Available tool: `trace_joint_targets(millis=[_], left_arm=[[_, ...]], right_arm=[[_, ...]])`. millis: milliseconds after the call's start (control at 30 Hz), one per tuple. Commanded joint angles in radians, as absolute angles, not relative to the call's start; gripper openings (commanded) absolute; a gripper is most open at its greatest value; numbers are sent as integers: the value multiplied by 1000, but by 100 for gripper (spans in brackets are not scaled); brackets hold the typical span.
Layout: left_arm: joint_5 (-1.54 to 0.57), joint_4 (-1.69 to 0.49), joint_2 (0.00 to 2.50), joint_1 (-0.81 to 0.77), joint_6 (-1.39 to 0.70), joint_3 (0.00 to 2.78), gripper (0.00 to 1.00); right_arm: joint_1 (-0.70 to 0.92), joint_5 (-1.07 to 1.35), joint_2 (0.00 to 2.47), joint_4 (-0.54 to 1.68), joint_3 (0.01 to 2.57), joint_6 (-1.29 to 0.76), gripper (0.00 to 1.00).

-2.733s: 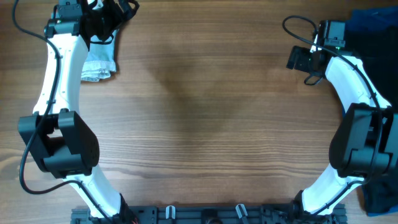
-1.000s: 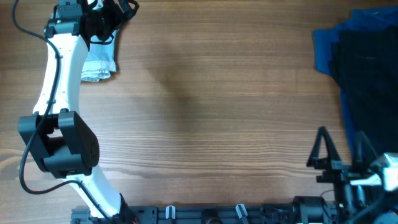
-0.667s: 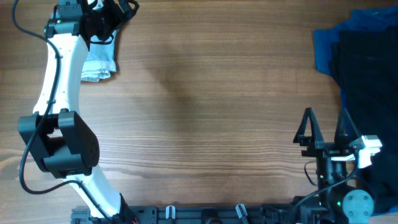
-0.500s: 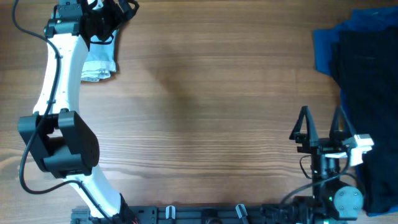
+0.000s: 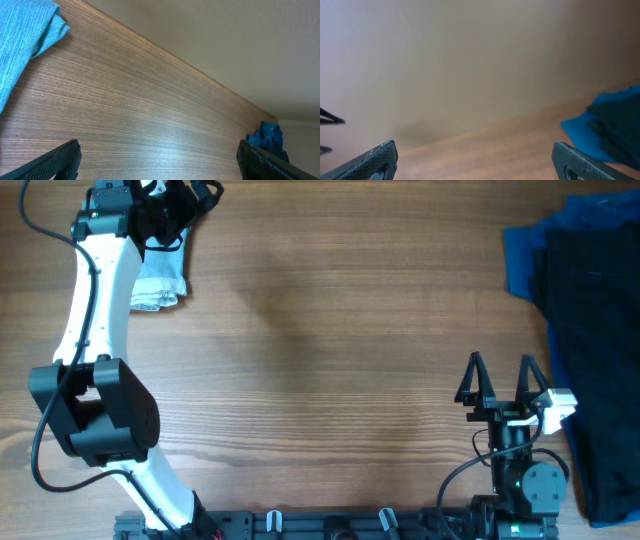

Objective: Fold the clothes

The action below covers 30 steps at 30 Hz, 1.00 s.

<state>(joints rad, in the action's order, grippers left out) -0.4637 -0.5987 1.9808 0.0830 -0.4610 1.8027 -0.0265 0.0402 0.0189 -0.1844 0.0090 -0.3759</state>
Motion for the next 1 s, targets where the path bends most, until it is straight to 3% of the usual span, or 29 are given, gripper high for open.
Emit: trace_joint_targets(millis=[0, 200, 967], left_arm=[[-458, -595, 1991, 81, -452, 1797, 100], [-458, -595, 1991, 81, -452, 1797, 100], [-458, -595, 1991, 81, -452, 1797, 100]], right_arm=[[-19, 27, 3, -118, 5, -347, 100], [-19, 25, 3, -3, 5, -317, 100], [-20, 23, 14, -5, 5, -317, 100]])
